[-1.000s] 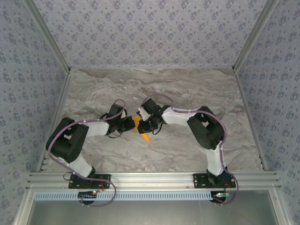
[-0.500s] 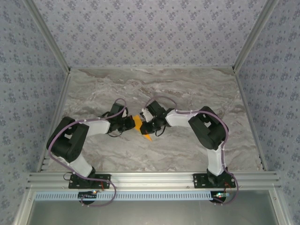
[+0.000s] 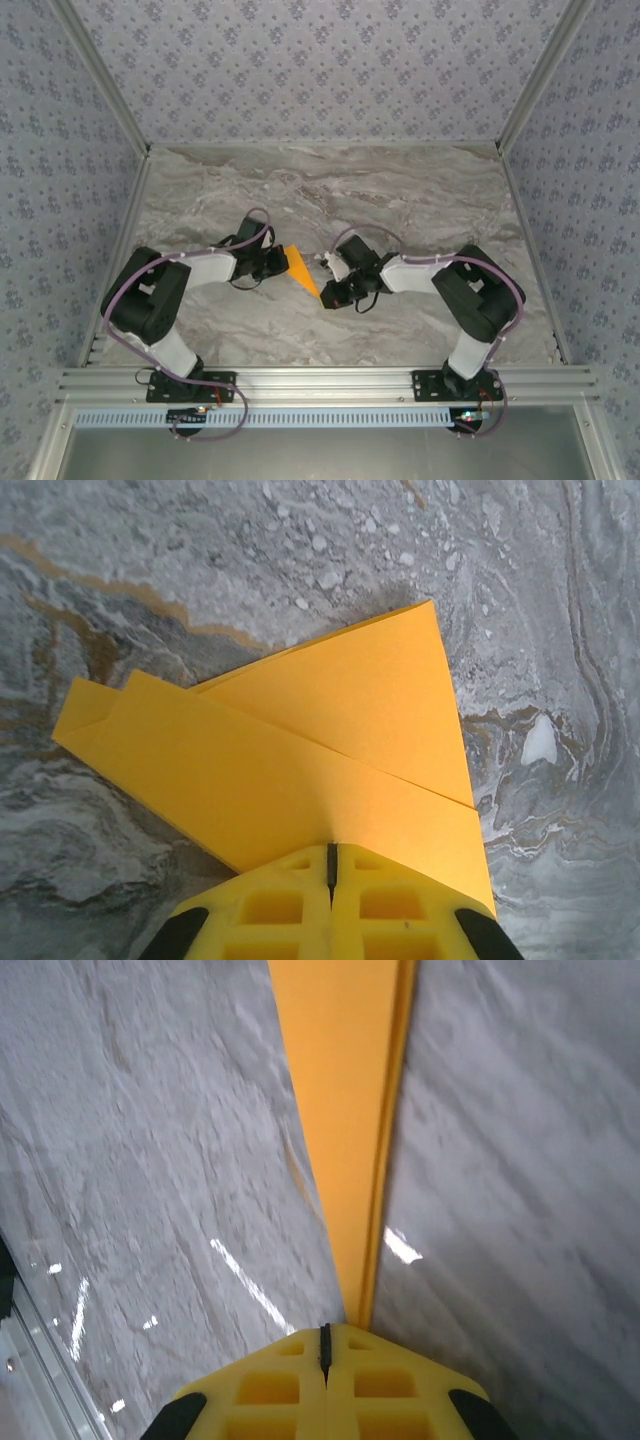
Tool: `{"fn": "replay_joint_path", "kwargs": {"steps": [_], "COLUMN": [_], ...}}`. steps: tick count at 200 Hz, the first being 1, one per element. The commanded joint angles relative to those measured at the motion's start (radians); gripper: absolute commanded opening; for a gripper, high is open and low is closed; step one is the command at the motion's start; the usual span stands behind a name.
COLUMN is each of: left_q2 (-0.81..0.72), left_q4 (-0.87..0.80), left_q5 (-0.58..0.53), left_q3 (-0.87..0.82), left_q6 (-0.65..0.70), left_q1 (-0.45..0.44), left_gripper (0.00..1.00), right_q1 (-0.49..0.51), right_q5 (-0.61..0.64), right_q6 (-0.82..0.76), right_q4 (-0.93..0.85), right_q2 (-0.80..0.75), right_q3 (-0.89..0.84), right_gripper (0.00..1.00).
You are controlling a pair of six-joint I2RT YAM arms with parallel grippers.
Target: Fold a paper plane with a square sheet of paper (pick it up from the middle)
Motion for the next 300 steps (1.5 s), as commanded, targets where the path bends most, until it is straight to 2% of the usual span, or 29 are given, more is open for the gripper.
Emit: {"fn": "replay_joint_path", "kwargs": {"steps": [1, 19, 41, 59, 87, 119, 139, 156, 195, 245, 300], "left_q2": [0.027, -0.022, -0.095, -0.144, -0.158, -0.062, 0.041, 0.131, 0.261, 0.239, 0.223], "left_q4": [-0.120, -0.151, -0.224, -0.293, -0.454, -0.634, -0.717, -0.779, -0.853, -0.864, -0.850], "left_q5": [-0.083, -0.060, -0.076, -0.133, -0.290, -0.470, -0.547, -0.580, -0.588, -0.581, -0.567], "left_q3": [0.001, 0.046, 0.111, 0.159, 0.241, 0.371, 0.463, 0.543, 0.643, 0.627, 0.607], "left_q6": [0.032, 0.048, 0.056, 0.040, -0.022, -0.106, -0.133, -0.152, -0.181, -0.229, -0.259], "left_q1": [0.011, 0.000, -0.026, -0.064, -0.138, -0.242, -0.286, -0.303, -0.306, -0.307, -0.308], "left_gripper": [0.00, 0.02, 0.19, 0.37, 0.53, 0.72, 0.80, 0.81, 0.77, 0.64, 0.57], "right_q1": [-0.009, -0.029, -0.052, -0.070, -0.092, -0.105, -0.111, -0.119, -0.135, -0.144, -0.145], "right_q5": [0.042, 0.066, 0.124, 0.183, 0.287, 0.332, 0.387, 0.407, 0.420, 0.413, 0.388], "right_q6": [-0.010, 0.020, 0.065, 0.103, 0.146, 0.152, 0.166, 0.177, 0.188, 0.188, 0.188], "right_q4": [-0.187, -0.160, -0.120, -0.082, -0.062, -0.031, -0.037, -0.045, -0.068, -0.069, -0.074], "right_q2": [-0.053, -0.128, -0.215, -0.266, -0.305, -0.330, -0.349, -0.363, -0.380, -0.365, -0.315], "right_q3": [-0.036, -0.035, -0.034, -0.044, -0.059, -0.090, -0.113, -0.133, -0.153, -0.146, -0.117], "right_gripper": [0.00, 0.00, 0.01, 0.22, 0.51, 0.67, 0.79, 0.86, 0.87, 0.87, 0.84]}}
